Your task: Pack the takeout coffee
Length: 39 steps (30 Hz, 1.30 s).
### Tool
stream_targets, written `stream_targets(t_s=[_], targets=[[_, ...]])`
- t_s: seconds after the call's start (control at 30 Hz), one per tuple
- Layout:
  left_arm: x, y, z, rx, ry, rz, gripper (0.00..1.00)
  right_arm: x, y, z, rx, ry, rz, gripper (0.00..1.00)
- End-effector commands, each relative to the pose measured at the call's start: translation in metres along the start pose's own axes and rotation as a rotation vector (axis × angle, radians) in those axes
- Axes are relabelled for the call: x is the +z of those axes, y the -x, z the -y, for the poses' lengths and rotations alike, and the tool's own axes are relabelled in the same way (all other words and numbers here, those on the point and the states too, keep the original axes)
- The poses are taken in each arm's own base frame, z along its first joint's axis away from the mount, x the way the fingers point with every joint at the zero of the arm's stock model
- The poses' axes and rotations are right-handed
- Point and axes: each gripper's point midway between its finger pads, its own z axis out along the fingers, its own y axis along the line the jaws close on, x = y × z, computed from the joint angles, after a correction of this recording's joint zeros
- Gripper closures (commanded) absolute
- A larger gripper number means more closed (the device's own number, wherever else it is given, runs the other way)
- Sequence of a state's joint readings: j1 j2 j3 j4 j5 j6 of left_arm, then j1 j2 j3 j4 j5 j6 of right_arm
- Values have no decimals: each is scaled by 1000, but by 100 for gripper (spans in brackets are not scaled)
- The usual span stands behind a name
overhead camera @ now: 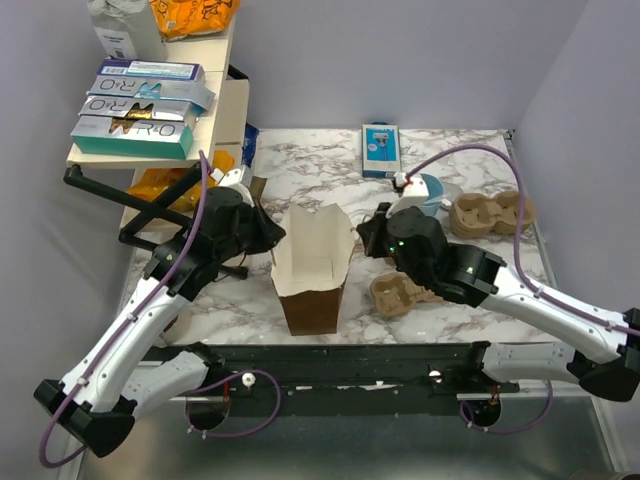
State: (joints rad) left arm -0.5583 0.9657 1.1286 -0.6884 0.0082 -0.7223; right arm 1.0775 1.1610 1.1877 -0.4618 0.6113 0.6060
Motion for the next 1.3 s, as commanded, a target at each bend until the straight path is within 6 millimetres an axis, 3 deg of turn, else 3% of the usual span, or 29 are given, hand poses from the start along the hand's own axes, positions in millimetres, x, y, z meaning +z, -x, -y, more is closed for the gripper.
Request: stream_targets(t_s=[0.0, 0.03, 0.23, 0.5, 0.63, 0.77, 0.87, 0.9, 0.97, 1.0, 1.1, 1.27], targets=[[-15, -7, -14, -176, 23, 57, 100, 6, 1, 10, 164, 121, 6, 99], [-13, -17, -15, -183, 8, 32, 100, 13, -12, 18, 175, 151, -38, 99], [-24, -23, -4, -220, -74, 33, 100, 4, -2, 27, 197, 207, 2, 99], [-22, -15, 9, -194, -93, 47, 100, -11, -8, 5, 177, 345, -53, 99], [-25, -12, 11, -163, -36, 100, 100, -12, -12, 7, 198, 330, -75, 97], [-19, -19, 19, -139, -7, 90, 100, -9, -13, 12, 203, 286, -99, 80], [-19, -13, 18, -135, 47, 119, 100, -9, -10, 10, 148, 291, -101, 59], [-19, -12, 18, -133, 55, 121, 100, -9, -9, 12, 109, 290, -95, 44], [-19, -9, 17, -129, 80, 124, 100, -14, 1, 11, 80, 297, -71, 29], [-19, -9, 16, -127, 92, 123, 100, -16, 4, 12, 50, 300, -62, 17], [-18, -10, 15, -122, 102, 115, 100, -30, 21, 0, -4, 379, -20, 3], [-18, -10, 18, -119, 87, 114, 100, -46, 38, -15, -34, 474, 26, 0]])
